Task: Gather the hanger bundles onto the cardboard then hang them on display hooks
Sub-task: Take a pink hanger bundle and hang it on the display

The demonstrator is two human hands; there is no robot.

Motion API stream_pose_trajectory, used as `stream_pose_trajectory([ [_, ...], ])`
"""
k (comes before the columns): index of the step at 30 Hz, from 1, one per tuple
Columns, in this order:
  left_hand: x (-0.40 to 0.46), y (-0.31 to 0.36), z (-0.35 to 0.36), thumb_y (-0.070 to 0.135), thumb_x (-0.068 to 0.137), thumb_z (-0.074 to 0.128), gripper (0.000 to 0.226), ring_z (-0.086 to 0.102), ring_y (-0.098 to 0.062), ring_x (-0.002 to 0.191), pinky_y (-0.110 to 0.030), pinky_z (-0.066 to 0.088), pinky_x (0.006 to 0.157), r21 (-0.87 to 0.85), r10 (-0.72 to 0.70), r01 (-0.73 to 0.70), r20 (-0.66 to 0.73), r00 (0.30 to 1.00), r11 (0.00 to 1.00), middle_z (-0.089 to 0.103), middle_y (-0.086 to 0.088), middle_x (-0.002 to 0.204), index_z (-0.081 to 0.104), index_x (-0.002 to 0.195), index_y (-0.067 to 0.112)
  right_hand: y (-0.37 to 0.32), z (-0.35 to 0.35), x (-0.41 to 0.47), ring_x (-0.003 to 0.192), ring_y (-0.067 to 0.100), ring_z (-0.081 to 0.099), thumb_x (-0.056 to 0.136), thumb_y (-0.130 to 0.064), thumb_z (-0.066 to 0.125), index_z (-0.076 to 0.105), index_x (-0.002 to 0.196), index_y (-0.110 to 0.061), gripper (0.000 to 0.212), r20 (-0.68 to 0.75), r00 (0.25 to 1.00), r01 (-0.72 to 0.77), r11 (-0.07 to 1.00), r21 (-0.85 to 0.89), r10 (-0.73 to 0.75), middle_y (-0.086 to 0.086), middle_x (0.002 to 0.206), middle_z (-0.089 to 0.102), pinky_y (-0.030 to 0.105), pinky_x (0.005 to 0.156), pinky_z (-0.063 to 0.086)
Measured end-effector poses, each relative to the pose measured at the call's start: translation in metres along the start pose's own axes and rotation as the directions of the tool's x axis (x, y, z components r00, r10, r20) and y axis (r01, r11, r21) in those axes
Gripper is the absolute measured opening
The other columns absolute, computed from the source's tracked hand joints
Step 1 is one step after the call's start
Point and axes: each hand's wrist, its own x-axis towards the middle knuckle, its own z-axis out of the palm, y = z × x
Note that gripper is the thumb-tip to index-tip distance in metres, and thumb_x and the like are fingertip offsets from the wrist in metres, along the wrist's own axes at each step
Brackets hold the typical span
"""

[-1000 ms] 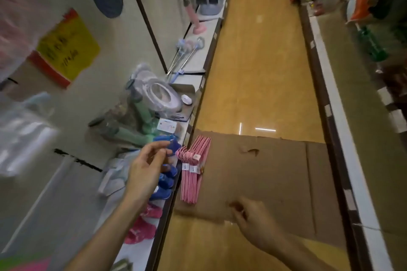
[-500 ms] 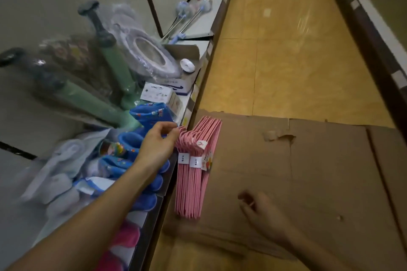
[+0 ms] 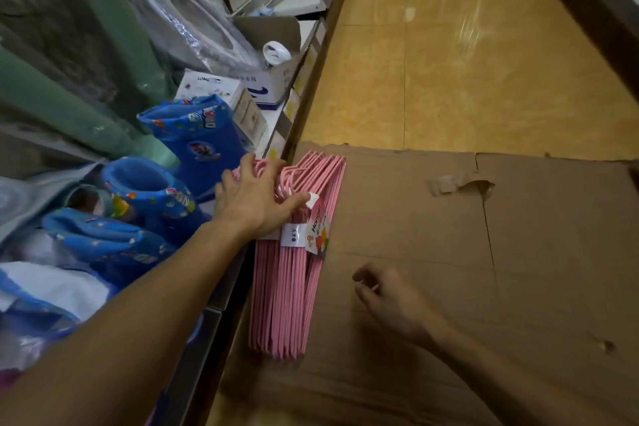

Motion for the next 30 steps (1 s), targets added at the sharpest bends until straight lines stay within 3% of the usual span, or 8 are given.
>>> stream_pose_trajectory([
  [7,0.021,-0.003,0.007,0.072,0.079,0.061,0.074,0.021,-0.042,0.135,-0.057,0.038,0.107,-0.05,-0.015,0.014,-0.032,0.999,0.999,0.017,-0.006,0.151,0.039,0.141,0.038,0.018,0.011,0.012,0.099,0.003,0.053,0.104,-0.026,0.049,0.055,0.131,-0.026,0.028,0.044,0.998,-0.037,0.999,0.026,0.036,-0.007,0.12,0.059,0.016,0.082,0.043],
  [11,0.026,-0.002,0.011,0.075,0.078,0.06,0.074,0.024,-0.043,0.133,-0.055,0.038,0.104,-0.054,-0.025,0.022,-0.045,0.999,0.998,0.022,-0.006,0.149,0.042,0.139,0.036,0.023,0.019,0.017,0.102,0.004,0.053,0.104,-0.025,0.048,0.053,0.132,-0.025,0.029,0.058,0.997,-0.053,0.998,0.022,0.052,-0.005,0.127,0.059,0.019,0.087,0.045],
  [15,0.029,0.009,0.013,0.061,0.086,0.056,0.058,0.035,-0.043,0.129,-0.053,0.039,0.099,-0.028,-0.023,0.021,-0.085,0.996,0.999,0.033,-0.009,0.147,0.043,0.137,0.037,0.025,0.023,0.017,0.105,0.008,0.054,0.104,-0.025,0.049,0.052,0.133,-0.024,0.03,0.085,0.993,-0.085,0.996,0.018,0.083,-0.003,0.126,0.059,0.023,0.09,0.048],
  [20,0.03,0.04,0.013,0.065,0.086,0.048,0.062,0.044,-0.039,0.126,-0.053,0.043,0.096,0.038,0.012,-0.01,-0.051,0.999,0.999,0.037,-0.012,0.142,0.045,0.139,0.034,0.026,0.017,0.011,0.109,0.011,0.058,0.103,-0.033,0.049,0.053,0.135,-0.025,0.033,0.013,0.997,-0.078,0.995,0.059,0.078,-0.004,0.127,0.062,0.03,0.097,0.05],
  [25,0.028,0.062,0.011,0.061,0.086,0.056,0.062,0.053,-0.034,0.116,-0.046,0.049,0.09,0.026,-0.02,0.02,-0.01,1.0,0.999,0.036,-0.012,0.143,0.049,0.136,0.026,0.018,0.016,0.002,0.12,0.012,0.054,0.098,-0.046,0.055,0.04,0.145,-0.031,0.051,-0.022,0.999,-0.04,0.98,0.197,0.045,-0.005,0.139,0.051,0.034,0.101,0.049],
  [30,0.031,0.085,0.011,0.06,0.08,0.059,0.06,0.059,-0.035,0.104,-0.045,0.055,0.087,-0.041,-0.094,0.097,0.066,0.993,0.994,0.031,-0.02,0.151,0.057,0.117,0.013,0.008,0.024,-0.004,0.132,0.015,0.042,0.091,-0.06,0.055,0.017,0.153,-0.035,0.077,-0.153,0.986,0.093,0.985,0.146,-0.071,-0.005,0.149,0.034,0.043,0.11,0.041],
])
